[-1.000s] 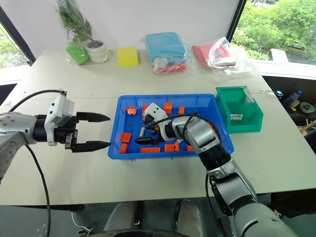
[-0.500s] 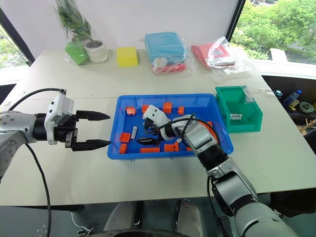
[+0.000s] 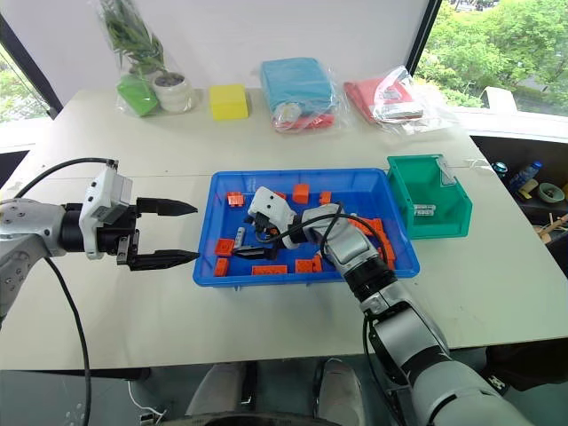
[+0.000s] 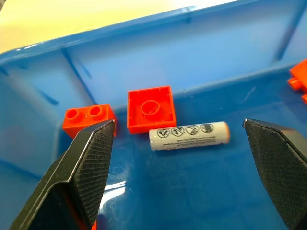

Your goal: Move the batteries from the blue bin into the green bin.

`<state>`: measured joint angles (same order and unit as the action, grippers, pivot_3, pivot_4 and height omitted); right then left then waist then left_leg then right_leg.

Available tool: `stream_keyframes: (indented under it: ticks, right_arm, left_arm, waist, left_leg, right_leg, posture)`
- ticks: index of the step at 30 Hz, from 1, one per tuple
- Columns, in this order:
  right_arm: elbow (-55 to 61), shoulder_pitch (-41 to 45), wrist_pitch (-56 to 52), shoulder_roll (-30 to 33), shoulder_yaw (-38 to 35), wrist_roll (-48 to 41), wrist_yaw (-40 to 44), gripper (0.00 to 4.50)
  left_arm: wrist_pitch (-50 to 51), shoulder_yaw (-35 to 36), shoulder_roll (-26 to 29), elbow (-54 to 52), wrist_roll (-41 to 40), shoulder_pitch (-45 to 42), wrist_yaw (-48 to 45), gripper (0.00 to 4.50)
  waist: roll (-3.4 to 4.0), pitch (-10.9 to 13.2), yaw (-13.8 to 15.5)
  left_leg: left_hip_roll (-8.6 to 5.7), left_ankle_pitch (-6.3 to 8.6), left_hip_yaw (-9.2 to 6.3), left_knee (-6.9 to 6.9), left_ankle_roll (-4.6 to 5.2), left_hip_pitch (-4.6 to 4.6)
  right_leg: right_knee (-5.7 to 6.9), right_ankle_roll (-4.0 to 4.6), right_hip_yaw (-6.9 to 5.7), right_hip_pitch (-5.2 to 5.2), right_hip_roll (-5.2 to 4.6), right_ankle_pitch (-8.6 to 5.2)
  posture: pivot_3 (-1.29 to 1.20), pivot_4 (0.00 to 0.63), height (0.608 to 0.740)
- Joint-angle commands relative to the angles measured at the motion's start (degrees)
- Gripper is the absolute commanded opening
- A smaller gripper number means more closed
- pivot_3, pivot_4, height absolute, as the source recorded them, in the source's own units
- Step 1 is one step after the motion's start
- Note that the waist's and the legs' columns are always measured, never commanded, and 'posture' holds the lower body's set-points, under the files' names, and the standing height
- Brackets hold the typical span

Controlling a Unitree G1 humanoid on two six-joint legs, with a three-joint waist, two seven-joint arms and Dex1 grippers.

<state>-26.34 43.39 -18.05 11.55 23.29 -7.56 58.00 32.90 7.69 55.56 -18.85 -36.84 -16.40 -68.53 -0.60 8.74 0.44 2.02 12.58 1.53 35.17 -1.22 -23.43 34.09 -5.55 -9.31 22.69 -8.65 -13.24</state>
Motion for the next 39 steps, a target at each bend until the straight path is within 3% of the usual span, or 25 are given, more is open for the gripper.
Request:
stream_keyframes:
  ticks: [1,11,14,16,17,22,26,30,35,39]
  right_arm:
    - [-4.72,3.08,4.4,-1.93,-0.82,1.39,0.49,4.36]
    - [-13.32,4.68,10.07,-4.31,-1.34,4.42,0.57,4.36]
    - [-13.48,4.3,11.0,-4.08,-1.51,4.94,0.94,3.48]
    - [-12.67,3.96,10.91,-3.77,-1.8,5.06,1.07,2.43]
    - [-11.87,3.73,10.8,-3.49,-2.0,5.13,1.04,2.23]
    - [-0.59,2.07,4.98,-0.39,-5.5,2.2,1.16,2.24]
    - [17.34,0.22,-5.66,5.99,-11.78,-2.83,0.18,2.24]
    - [28.06,0.88,-17.62,13.98,-23.54,-8.29,-5.25,2.24]
    - [26.47,-2.93,-20.35,27.89,-33.69,-6.48,-9.98,2.24]
    - [23.83,-9.56,-18.56,35.2,-36.65,-4.66,-11.47,2.24]
  left_arm:
    - [-0.67,2.03,0.82,-0.81,-0.37,-0.91,-0.08,4.5]
    - [-0.46,2.73,1.21,-1.3,-0.56,-0.45,0.28,4.5]
    - [-0.53,2.6,1.09,-1.14,-0.5,-0.67,0.39,4.5]
    - [-0.63,2.52,1.0,-1.07,-0.49,-0.79,0.4,4.5]
    - [-0.68,2.45,0.94,-1.05,-0.49,-0.84,0.4,4.5]
    - [-0.94,1.55,0.47,-0.64,-0.25,-1.57,0.28,4.5]
    - [-1.32,0.58,-0.05,-0.01,0.18,-2.22,-0.03,4.5]
    - [-2.0,0.0,-0.4,0.71,0.52,-2.21,-0.63,4.5]
    - [-2.86,-0.42,-0.94,1.75,1.2,-2.49,-1.36,4.5]
    - [-3.39,-0.69,-1.5,2.74,1.59,-3.23,-1.76,4.5]
  waist:
    - [0.0,0.0,-0.08]
    - [0.0,0.0,-0.12]
    - [0.0,0.0,-0.11]
    - [0.0,0.0,-0.17]
    - [0.0,0.0,-0.18]
    - [0.03,0.02,0.04]
    - [0.01,0.01,0.31]
    - [0.0,0.0,0.41]
    - [-0.11,-0.05,0.48]
    - [-0.21,-0.12,0.29]
  left_leg:
    - [0.0,0.0,0.0,0.0,0.0,0.0]
    - [0.0,-0.01,0.0,0.0,-0.01,0.01]
    - [0.0,-0.01,0.0,0.0,-0.01,0.02]
    - [0.0,-0.01,-0.01,0.0,-0.01,0.02]
    - [0.0,-0.01,0.0,0.0,-0.02,0.02]
    - [0.0,-0.02,-0.01,0.01,-0.02,0.01]
    - [-0.01,-0.02,-0.01,0.03,-0.03,0.01]
    - [-0.02,-0.01,-0.01,0.03,-0.03,0.01]
    - [-0.03,0.0,0.03,0.02,-0.05,0.0]
    - [-0.03,0.0,0.07,-0.03,-0.04,0.0]
  right_leg:
    - [0.0,0.0,0.0,0.0,0.0,0.0]
    - [0.02,0.0,0.01,-0.01,0.01,0.01]
    - [0.03,0.0,0.02,-0.02,0.01,0.01]
    - [0.03,0.0,0.02,-0.02,0.01,0.01]
    - [0.03,0.0,0.02,-0.02,0.01,0.01]
    - [0.03,0.01,0.02,-0.03,0.01,0.01]
    - [0.02,0.0,0.03,-0.05,0.0,0.01]
    - [-0.01,0.0,0.03,-0.06,-0.01,0.01]
    - [-0.12,0.17,0.02,-0.05,-0.04,-0.1]
    - [-0.17,0.17,0.02,-0.08,-0.05,-0.11]
  posture:
    - [0.0,0.15,0.704]
    - [0.0,0.15,0.704]
    - [0.0,0.15,0.704]
    - [0.0,0.15,0.704]
    - [0.0,0.15,0.704]
    - [0.0,0.15,0.704]
    - [0.0,0.15,0.704]
    - [0.0,0.15,0.704]
    - [0.0,0.15,0.704]
    - [0.0,0.15,0.704]
